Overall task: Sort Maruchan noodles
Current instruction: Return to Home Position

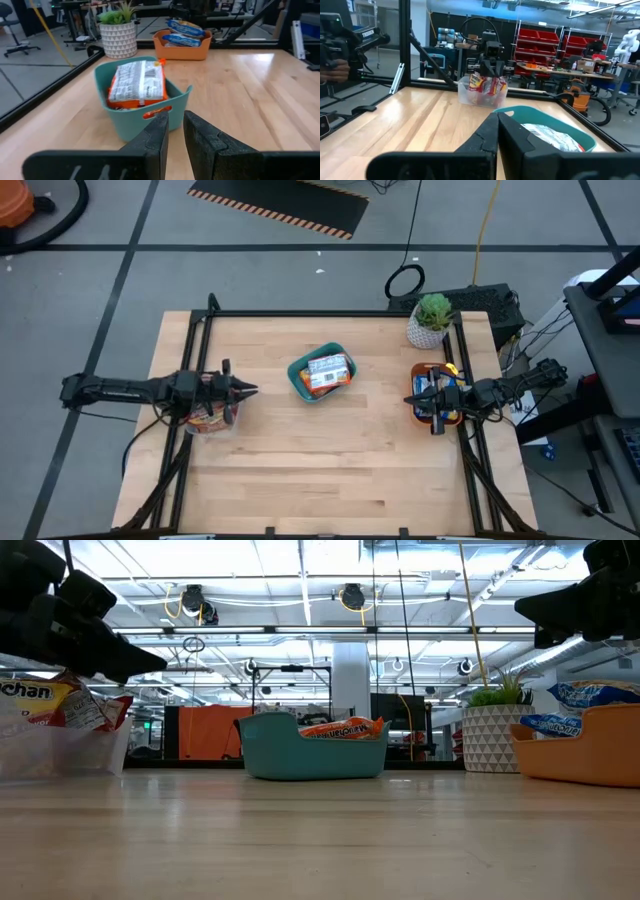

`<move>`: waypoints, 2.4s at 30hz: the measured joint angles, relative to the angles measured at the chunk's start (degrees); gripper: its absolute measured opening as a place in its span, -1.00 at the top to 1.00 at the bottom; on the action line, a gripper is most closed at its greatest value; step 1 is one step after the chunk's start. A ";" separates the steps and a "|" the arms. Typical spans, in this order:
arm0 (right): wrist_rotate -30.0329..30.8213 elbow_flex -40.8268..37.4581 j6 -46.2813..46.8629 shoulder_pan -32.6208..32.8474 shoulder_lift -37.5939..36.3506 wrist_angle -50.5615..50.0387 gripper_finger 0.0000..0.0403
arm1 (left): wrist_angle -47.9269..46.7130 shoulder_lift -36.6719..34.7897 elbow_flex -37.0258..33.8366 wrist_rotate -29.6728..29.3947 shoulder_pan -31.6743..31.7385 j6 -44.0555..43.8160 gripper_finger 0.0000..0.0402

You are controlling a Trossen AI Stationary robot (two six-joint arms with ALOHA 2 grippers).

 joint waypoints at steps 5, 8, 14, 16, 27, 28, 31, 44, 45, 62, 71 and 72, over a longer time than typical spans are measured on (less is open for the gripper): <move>0.02 0.00 -0.43 0.00 0.04 -0.02 0.98 | -3.17 -2.81 0.01 0.26 2.05 -0.76 0.68; 0.02 0.00 -0.41 0.00 0.04 -0.02 0.98 | -3.55 -4.71 0.04 1.44 2.67 -0.42 0.68; -0.03 0.00 -0.05 0.02 0.04 -0.08 0.98 | -3.80 -8.35 0.07 1.73 4.07 0.50 0.68; -0.04 0.00 -0.16 0.02 0.04 -0.08 0.98 | -4.01 -9.07 0.09 1.81 4.47 0.37 0.68; -0.29 -0.02 -3.01 0.02 0.00 -0.08 0.98 | -4.34 -9.29 0.11 3.67 4.74 -3.24 0.68; -0.33 -0.02 -3.22 0.00 0.00 -0.08 0.98 | -4.34 -9.27 0.11 3.67 4.74 -3.42 0.68; -0.37 -0.02 -3.47 0.02 0.00 -0.06 0.98 | -4.34 -9.27 0.11 3.67 4.74 -3.89 0.68; -9.30 -0.02 -3.94 0.00 0.00 -1.28 0.98 | -4.34 -9.25 0.09 3.67 4.72 -5.97 0.68; -9.27 -0.02 -5.01 -0.08 0.00 -1.18 0.98 | -4.34 -9.25 0.09 3.67 4.72 -5.96 0.68; -25.53 -0.02 -4.03 -10.91 0.00 -2.22 0.98 | -1.87 -9.25 -0.04 3.39 4.72 -5.10 0.68; -22.62 -0.02 -7.29 -16.25 0.00 -2.36 0.98 | -1.82 -9.25 -0.04 3.15 4.72 -5.51 0.68; -22.60 -0.02 -7.29 -16.95 0.00 -2.57 0.98 | -1.83 -9.25 -0.04 3.15 4.72 -5.63 0.68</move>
